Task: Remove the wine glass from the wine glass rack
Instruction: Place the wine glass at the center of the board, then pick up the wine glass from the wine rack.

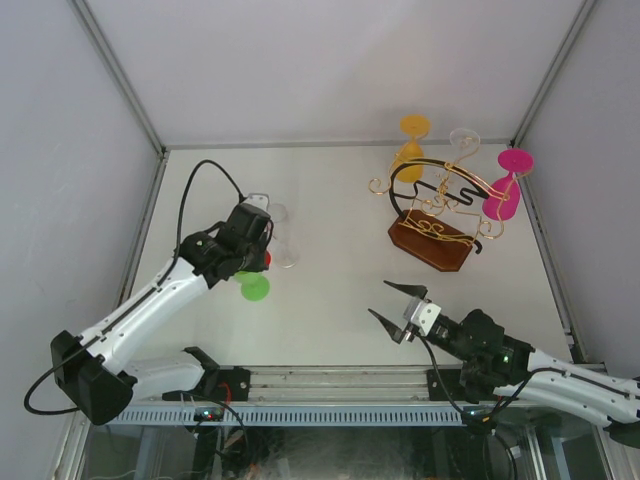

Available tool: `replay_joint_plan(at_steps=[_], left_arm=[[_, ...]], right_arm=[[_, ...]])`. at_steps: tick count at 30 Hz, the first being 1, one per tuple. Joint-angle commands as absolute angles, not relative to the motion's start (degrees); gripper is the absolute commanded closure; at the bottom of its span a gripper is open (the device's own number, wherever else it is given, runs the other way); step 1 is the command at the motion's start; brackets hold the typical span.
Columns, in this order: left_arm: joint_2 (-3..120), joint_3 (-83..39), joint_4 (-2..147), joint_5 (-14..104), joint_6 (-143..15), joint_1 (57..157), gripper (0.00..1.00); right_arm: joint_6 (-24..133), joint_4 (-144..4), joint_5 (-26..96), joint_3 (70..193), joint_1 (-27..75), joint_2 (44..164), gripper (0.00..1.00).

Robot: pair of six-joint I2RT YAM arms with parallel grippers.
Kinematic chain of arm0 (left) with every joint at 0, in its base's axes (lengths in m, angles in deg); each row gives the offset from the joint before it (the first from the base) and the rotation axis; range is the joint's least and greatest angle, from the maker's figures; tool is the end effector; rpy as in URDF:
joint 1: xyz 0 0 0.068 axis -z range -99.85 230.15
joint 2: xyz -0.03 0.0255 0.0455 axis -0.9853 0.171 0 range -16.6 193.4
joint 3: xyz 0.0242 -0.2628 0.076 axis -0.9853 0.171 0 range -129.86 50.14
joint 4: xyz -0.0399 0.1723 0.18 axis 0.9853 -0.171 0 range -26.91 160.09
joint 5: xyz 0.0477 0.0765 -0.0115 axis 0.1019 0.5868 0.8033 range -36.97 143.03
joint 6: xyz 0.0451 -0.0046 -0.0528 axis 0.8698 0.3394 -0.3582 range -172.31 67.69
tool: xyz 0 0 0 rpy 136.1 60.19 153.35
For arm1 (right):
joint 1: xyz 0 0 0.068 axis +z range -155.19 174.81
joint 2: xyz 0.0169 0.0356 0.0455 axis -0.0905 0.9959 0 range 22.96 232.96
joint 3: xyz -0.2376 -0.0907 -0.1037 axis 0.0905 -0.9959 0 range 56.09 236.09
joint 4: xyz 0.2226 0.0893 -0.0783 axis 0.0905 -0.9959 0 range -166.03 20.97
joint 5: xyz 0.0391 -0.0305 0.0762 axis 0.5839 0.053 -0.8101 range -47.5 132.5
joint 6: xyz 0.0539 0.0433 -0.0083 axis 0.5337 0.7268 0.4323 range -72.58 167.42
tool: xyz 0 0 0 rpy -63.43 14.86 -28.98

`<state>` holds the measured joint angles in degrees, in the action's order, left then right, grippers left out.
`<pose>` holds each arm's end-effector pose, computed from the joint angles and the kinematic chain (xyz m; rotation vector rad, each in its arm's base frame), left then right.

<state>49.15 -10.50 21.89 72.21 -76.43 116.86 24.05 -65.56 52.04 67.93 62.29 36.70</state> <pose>0.1928 -0.1206 0.2926 0.1309 2.4272 -0.0538 0.0580 0.1152 0.2324 -1.0159 1.1885 0.4807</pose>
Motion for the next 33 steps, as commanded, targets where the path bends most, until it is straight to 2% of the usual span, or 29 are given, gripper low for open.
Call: replay_joint_plan(at_steps=[1, 4, 6, 9, 15, 16, 18, 24, 28, 33], left_arm=[[47.1, -15.0, 20.7, 71.5, -74.9, 116.6, 0.74], [45.3, -15.6, 20.1, 70.9, -75.0, 116.5, 0.73], [43.1, -15.9, 19.9, 70.2, -74.8, 116.5, 0.67], [39.3, -15.8, 19.7, 69.4, -74.4, 116.3, 0.61], [31.4, -14.4, 18.4, 69.8, -74.4, 115.8, 0.54], [29.9, -14.0, 18.1, 70.6, -74.9, 115.8, 0.54], [25.5, -11.8, 18.5, 72.1, -76.6, 115.8, 0.54], [7.4, -0.8, 23.7, 70.8, -78.3, 115.8, 0.38], [-1.1, 3.8, 22.5, 72.2, -80.8, 115.8, 0.2], [-6.4, 7.5, 23.9, 74.1, -82.5, 115.8, 0.13]], right_arm=[[25.5, -63.9, 51.1, 70.9, 61.6, 37.2, 0.36], [26.2, -63.7, 51.0, 71.0, 61.0, 37.8, 0.36], [27.6, -62.9, 51.2, 71.2, 60.5, 38.4, 0.36], [30.6, -61.9, 50.5, 71.8, 59.6, 39.4, 0.3], [36.3, -63.7, 50.4, 76.3, 58.7, 43.2, 0.24], [38.8, -64.5, 50.8, 77.7, 58.7, 44.0, 0.22], [48.0, -64.8, 55.2, 80.1, 58.1, 45.7, 0.12], [61.2, -78.6, 58.3, 95.2, 53.6, 53.2, 0.14], [60.3, -84.1, 57.1, 104.3, 50.9, 57.5, 0.13], [60.2, -90.9, 59.5, 113.4, 43.8, 62.3, 0.12]])
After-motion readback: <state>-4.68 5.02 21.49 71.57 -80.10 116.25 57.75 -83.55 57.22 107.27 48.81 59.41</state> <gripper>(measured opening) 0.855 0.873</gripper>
